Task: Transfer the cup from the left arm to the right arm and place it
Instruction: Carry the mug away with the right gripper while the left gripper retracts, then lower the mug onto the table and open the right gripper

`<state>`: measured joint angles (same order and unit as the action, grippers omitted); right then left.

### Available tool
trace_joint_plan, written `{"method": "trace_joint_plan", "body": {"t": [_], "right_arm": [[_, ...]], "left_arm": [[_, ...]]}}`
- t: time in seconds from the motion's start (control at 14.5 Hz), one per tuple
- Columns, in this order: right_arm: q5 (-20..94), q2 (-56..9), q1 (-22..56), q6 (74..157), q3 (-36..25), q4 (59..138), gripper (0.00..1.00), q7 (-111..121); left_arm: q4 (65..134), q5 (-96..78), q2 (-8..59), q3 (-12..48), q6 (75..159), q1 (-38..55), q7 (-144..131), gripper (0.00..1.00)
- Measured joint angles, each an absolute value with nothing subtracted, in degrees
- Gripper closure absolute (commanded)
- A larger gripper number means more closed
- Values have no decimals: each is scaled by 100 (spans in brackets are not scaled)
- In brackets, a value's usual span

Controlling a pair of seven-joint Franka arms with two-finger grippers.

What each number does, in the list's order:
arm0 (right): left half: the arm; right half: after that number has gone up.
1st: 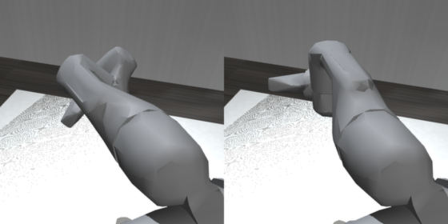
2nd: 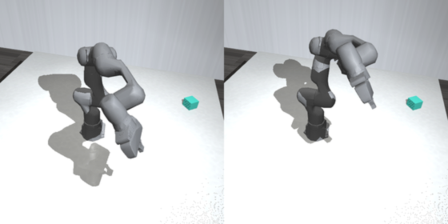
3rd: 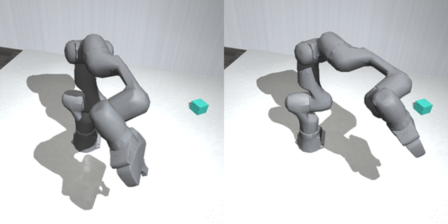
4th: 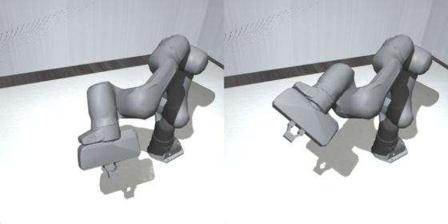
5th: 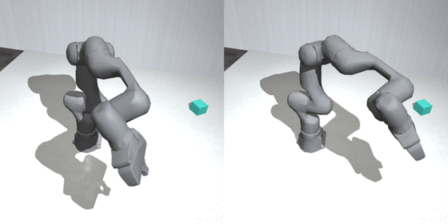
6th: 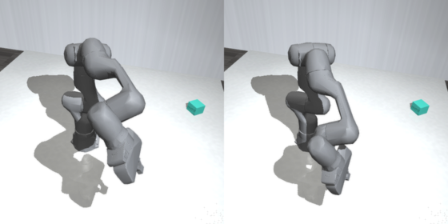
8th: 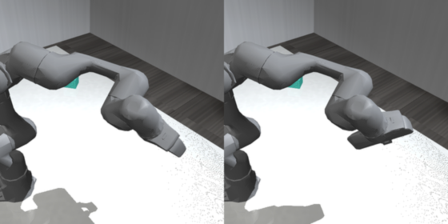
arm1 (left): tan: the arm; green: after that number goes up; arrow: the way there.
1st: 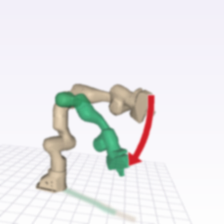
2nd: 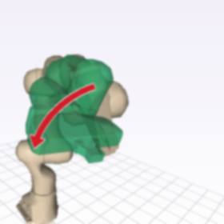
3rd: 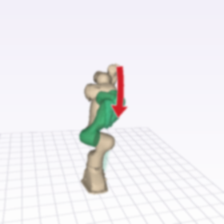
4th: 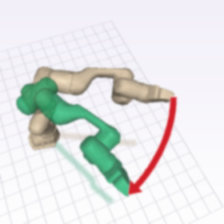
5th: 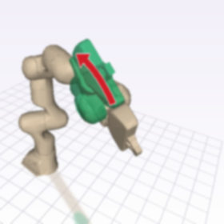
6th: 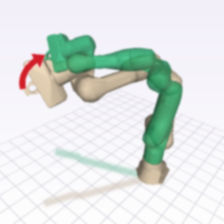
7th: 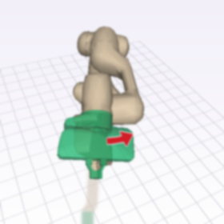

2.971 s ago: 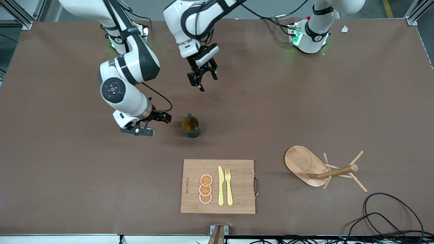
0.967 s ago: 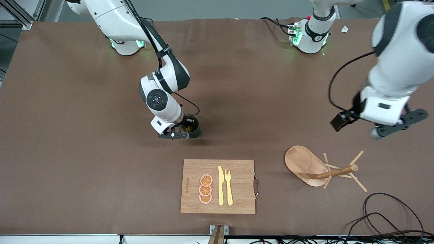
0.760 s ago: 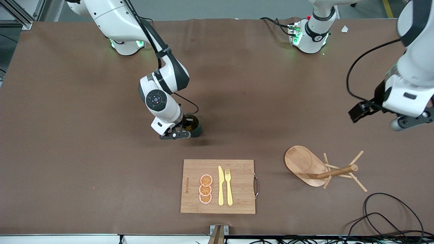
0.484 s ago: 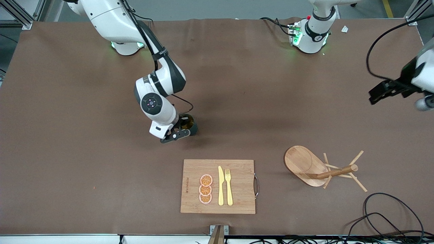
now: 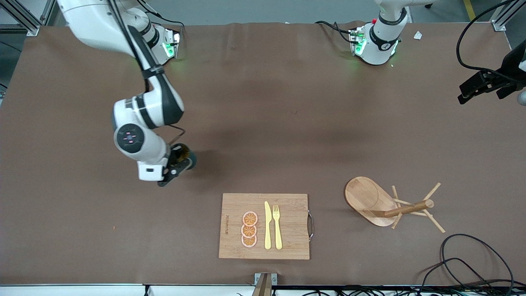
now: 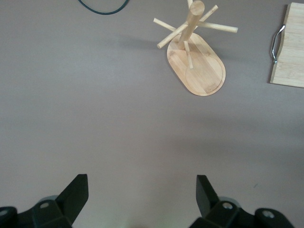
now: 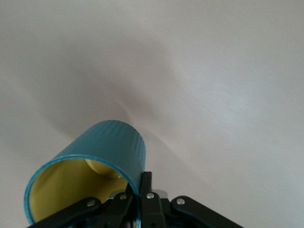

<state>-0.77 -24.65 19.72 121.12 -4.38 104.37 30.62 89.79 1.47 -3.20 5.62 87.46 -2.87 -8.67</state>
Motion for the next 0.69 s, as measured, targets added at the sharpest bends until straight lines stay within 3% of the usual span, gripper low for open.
{"method": "trace_joint_plan", "body": {"t": [0.28, 0.69], "right_arm": [[-480, -2288, 1139, 12210, -446, 10717, 97, 4873], [-485, -2286, -112, 13453, -439, 11373, 97, 7259]], "left_arm": [[9014, 133, -319, 562, 8746, -290, -861, 0], [9000, 127, -319, 562, 8751, -290, -858, 0]]}}
